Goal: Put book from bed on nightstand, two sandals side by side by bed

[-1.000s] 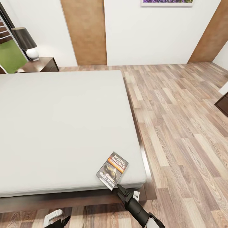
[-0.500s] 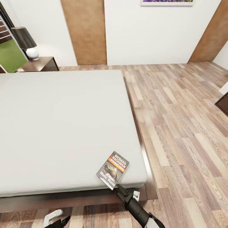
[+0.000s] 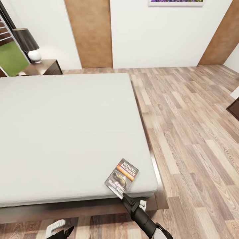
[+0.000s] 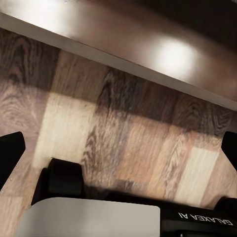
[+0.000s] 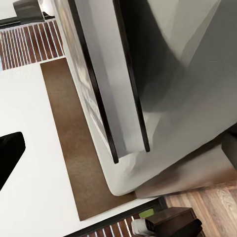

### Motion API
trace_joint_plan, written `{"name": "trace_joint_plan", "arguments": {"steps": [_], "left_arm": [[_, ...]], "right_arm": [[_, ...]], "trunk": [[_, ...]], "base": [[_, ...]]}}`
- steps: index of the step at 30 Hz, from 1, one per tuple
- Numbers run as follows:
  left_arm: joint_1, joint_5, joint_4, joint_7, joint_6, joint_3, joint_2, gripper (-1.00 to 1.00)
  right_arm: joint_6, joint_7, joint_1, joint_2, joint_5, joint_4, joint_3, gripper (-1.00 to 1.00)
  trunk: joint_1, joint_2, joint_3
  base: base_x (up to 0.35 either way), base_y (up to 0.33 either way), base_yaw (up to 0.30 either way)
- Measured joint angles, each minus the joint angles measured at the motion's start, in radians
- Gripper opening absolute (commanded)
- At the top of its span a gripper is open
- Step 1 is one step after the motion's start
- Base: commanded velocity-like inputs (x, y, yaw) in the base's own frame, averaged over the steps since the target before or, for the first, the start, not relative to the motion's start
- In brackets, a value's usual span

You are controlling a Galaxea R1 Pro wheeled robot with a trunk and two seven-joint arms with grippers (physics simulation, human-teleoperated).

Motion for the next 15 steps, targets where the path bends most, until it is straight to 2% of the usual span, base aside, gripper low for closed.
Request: {"name": "trace_joint_plan", "arguments": {"steps": [5,15], "left_arm": [[0.000,0.000,0.000,0.000,-0.001,-0.001,-0.001,1.00],[0.000,0.000,0.000,0.000,-0.001,-0.002,-0.001,1.00]], "right_arm": [[0.000,0.000,0.000,0.000,0.000,0.000,0.000,1.00],[0.000,0.000,0.000,0.000,0.000,0.000,0.000,1.00]], "trunk": [[0.000,0.000,0.000],[0.000,0.000,0.000]], "base": [[0.000,0.084,0.000],[0.000,0.009,0.000]]}}
